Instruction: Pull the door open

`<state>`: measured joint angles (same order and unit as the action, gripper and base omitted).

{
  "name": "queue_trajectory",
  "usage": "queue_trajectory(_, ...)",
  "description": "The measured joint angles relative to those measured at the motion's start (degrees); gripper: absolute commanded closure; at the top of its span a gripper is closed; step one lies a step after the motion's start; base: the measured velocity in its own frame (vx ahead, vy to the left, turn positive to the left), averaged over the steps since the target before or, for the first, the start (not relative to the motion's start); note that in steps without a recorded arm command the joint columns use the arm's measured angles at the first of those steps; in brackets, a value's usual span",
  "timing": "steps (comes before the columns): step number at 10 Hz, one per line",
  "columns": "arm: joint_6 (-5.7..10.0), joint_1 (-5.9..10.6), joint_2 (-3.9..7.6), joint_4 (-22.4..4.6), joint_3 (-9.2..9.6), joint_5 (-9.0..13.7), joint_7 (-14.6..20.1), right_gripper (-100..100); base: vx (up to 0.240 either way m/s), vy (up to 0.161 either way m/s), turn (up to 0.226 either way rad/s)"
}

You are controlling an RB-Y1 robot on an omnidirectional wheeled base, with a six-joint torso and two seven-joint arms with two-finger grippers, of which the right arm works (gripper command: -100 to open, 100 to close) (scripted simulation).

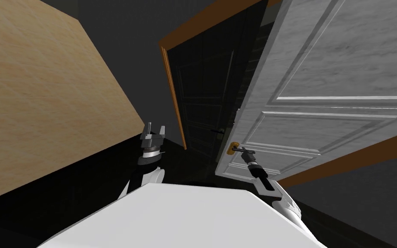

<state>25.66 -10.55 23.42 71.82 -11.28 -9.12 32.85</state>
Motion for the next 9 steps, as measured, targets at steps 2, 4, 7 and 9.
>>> queue_trajectory(2, 1.38, -1.04, 0.90, 0.3, 0.58, -0.3, 1.2, 100, -0.185, -0.073, 0.127)
queue_trajectory(4, 3.00, -2.81, 1.95, 1.2, 1.26, -0.6, 2.5, 100, -0.204, -0.047, 0.123)
queue_trajectory(7, 5.62, -4.47, 3.61, 1.3, 2.24, -1.1, 4.5, 100, -0.177, -0.051, 0.072)
queue_trajectory(9, 6.19, -5.19, 4.11, 1.3, 2.27, -1.3, 5.0, 100, -0.199, -0.069, 0.156)
